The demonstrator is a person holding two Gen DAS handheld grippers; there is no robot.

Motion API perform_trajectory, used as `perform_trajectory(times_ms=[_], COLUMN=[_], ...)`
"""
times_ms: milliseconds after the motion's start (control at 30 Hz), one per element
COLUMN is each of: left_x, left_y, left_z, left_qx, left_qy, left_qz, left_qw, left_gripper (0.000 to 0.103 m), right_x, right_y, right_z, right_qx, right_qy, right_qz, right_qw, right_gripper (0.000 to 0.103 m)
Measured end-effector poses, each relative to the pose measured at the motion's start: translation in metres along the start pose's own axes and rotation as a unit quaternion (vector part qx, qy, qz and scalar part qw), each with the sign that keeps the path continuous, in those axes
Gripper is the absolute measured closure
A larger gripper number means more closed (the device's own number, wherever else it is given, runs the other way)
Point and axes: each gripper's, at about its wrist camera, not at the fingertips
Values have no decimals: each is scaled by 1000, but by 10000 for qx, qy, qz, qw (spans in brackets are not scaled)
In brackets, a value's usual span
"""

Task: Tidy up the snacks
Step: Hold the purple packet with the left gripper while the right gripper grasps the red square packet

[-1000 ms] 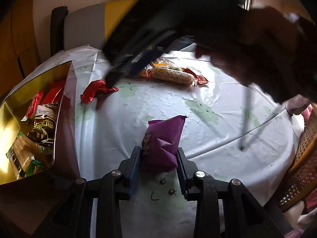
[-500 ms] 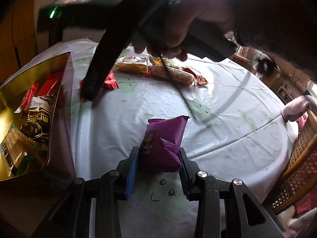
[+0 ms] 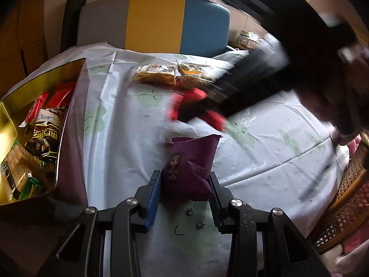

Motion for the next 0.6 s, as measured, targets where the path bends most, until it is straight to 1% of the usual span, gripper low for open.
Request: perform_trajectory(times_ms=[100, 167, 233, 300, 367, 400, 467, 500, 533, 600], left_x=[1, 3, 4, 4, 5, 5, 6, 6, 6, 8], left_y=[1, 2, 4, 7, 7, 8, 9, 9, 9, 10], left_z=[0, -1, -1, -3, -3, -3, -4, -4, -5, -6], left_qx=[-29, -62, -119, -206, -272, -293, -323, -342, -352, -374], left_qy=[64, 101, 124, 155, 204, 230, 263, 282, 290, 352], left_qz=[15, 39, 77, 111, 115, 119, 109, 117, 118, 64], left_qw=[10000, 9999, 9998, 9996, 9994, 9992, 9991, 9989, 9989, 9987], left_gripper=[64, 64, 64, 63, 61, 61, 61, 61, 61, 61], right_x=[10, 16, 21, 28, 37, 38, 39, 39, 37, 30], right_y=[-33, -48, -57, -66, -73, -71, -70, -71, -70, -70], right_z=[-4, -5, -3, -1, -1, -1, 3, 4, 4, 3], right_qx=[-32, 89, 284, 425, 484, 458, 557, 562, 550, 455], right_qy=[-64, -59, 57, 269, 433, 415, 460, 456, 458, 332], right_qz=[-469, -697, -955, -1161, -1311, -1318, -1206, -1149, -1065, -938], right_qw=[9989, 9975, 9950, 9920, 9892, 9893, 9901, 9907, 9917, 9940], right_gripper=[60, 60, 59, 58, 58, 57, 53, 49, 48, 48])
Point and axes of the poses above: each gripper's, at about its wrist camera, not at the fingertips, and z roughly against the way its jaws point, x to its right, y to its top, and after that the axes turned 5 degrees about -x, right-handed
